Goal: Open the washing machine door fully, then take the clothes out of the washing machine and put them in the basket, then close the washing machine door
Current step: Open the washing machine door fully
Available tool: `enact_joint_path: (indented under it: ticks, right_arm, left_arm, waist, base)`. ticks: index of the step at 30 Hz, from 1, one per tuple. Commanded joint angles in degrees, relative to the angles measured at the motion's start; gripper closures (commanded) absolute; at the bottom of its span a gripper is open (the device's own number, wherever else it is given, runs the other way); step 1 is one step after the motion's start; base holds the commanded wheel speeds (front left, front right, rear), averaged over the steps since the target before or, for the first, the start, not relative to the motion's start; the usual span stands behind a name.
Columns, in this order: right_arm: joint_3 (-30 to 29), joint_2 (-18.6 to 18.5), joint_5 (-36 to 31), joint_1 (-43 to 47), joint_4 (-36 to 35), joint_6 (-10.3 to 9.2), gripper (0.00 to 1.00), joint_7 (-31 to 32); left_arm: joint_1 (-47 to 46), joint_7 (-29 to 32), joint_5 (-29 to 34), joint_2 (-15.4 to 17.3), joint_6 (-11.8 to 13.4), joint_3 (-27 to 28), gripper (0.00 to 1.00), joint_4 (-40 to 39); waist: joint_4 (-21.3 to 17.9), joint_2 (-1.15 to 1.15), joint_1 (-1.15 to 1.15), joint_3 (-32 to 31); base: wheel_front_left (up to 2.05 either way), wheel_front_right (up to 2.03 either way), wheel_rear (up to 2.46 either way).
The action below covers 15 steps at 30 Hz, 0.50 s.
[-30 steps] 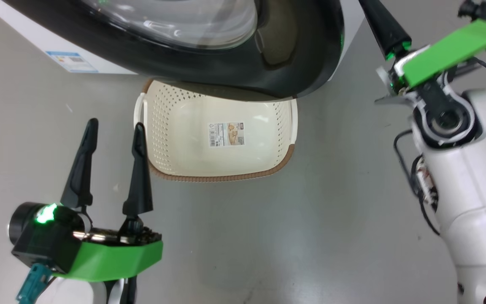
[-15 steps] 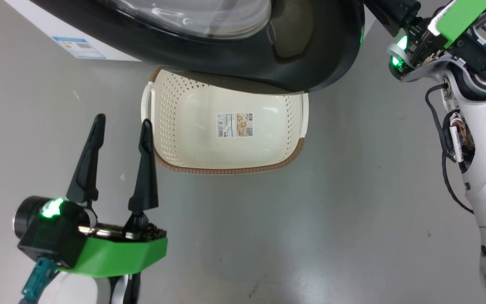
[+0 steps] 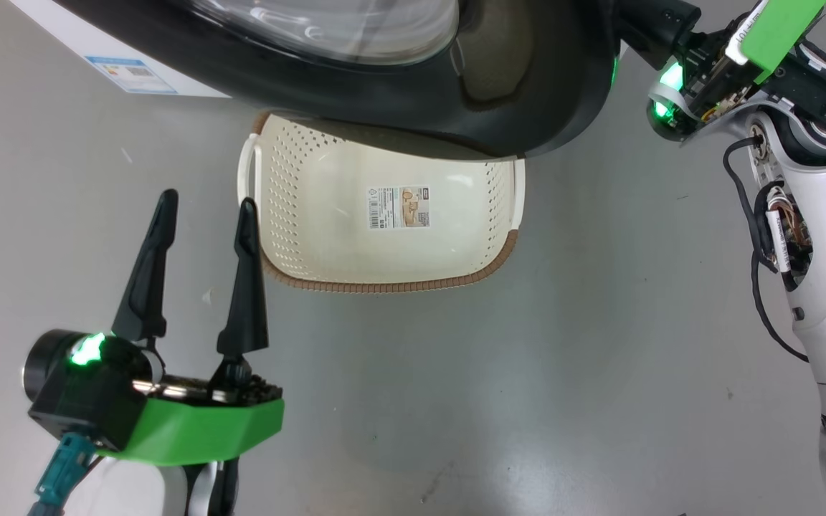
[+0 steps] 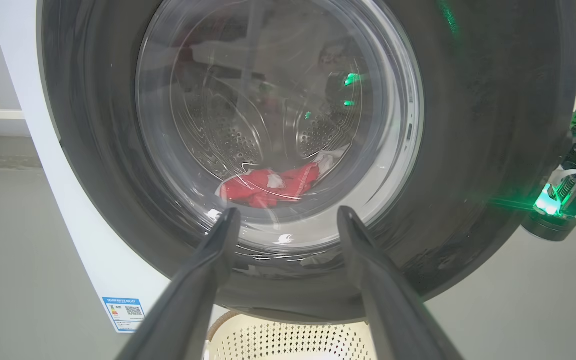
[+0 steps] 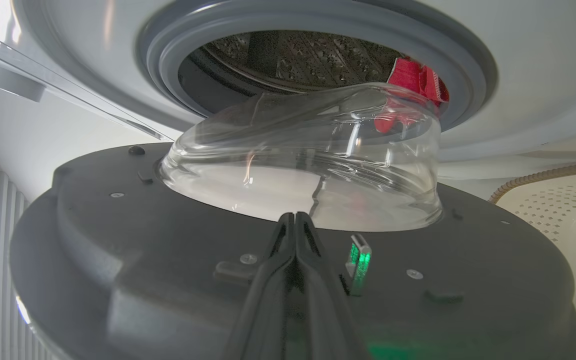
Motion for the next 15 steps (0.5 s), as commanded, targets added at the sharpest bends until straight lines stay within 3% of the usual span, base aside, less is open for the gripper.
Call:
enact_joint_path:
  ticks: [1,15]
  right_arm:
    - [0.59,0.82,0.49,0.58,-2.1,0.29,1.0,0.63]
    - [2.95,0.4,3.03,8.12,-7.4,0.29,1.0,2.1]
  left_arm:
    - [-0.74,-0.27,-0.36,0.95,0.15,1.77,0.0,-1.17]
    - [0.51,-0.27,-0.96,0.95,1.53,1.91,0.0,-0.85]
  waist:
    - [0.0,0.0,0.0,-0.04]
    - [0.66,0.0,0.0,-3.04]
  base:
    - [0.0,0.0,0.0]
    - [0.0,0.0,0.0]
